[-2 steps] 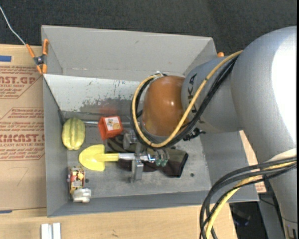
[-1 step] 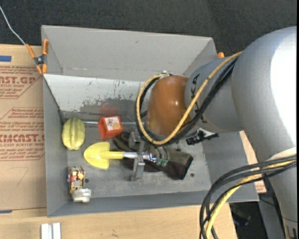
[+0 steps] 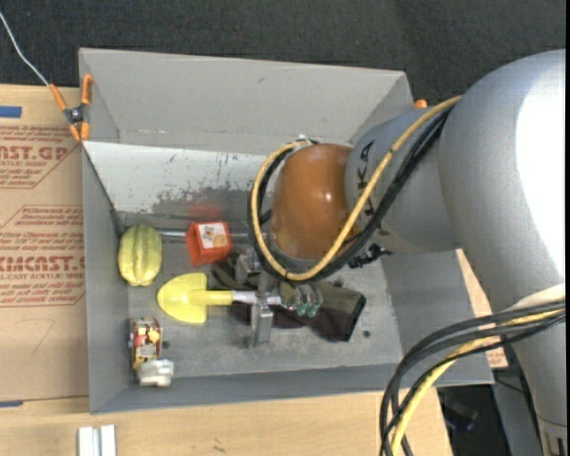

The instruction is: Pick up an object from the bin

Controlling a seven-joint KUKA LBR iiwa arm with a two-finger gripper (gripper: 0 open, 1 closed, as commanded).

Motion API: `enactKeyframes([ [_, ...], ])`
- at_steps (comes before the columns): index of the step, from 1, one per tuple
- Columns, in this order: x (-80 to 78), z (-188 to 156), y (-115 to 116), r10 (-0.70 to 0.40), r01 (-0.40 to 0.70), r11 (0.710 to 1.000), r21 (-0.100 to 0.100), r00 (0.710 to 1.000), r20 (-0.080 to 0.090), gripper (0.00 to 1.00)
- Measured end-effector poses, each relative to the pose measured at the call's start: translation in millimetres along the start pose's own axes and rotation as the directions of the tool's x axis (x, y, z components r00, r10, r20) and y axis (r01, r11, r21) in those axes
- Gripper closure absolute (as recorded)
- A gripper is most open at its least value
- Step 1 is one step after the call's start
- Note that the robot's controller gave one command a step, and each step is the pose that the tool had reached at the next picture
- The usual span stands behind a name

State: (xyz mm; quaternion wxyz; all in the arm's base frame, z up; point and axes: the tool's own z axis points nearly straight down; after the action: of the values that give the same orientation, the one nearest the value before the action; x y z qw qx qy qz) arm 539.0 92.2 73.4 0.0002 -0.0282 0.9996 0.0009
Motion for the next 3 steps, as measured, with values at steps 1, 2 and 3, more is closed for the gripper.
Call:
enactKeyframes([
  [1, -0.9, 3, -12, 0.126, -0.126, 0.992, -0.003, 0.992, 0.002, 0.00],
  [2, -0.5, 0, 0, 0.001, -0.001, 1.000, -0.001, 1.000, 0.002, 1.00],
  [3, -0.5, 0, 0, 0.001, -0.001, 1.000, -0.001, 1.000, 0.002, 1.00],
])
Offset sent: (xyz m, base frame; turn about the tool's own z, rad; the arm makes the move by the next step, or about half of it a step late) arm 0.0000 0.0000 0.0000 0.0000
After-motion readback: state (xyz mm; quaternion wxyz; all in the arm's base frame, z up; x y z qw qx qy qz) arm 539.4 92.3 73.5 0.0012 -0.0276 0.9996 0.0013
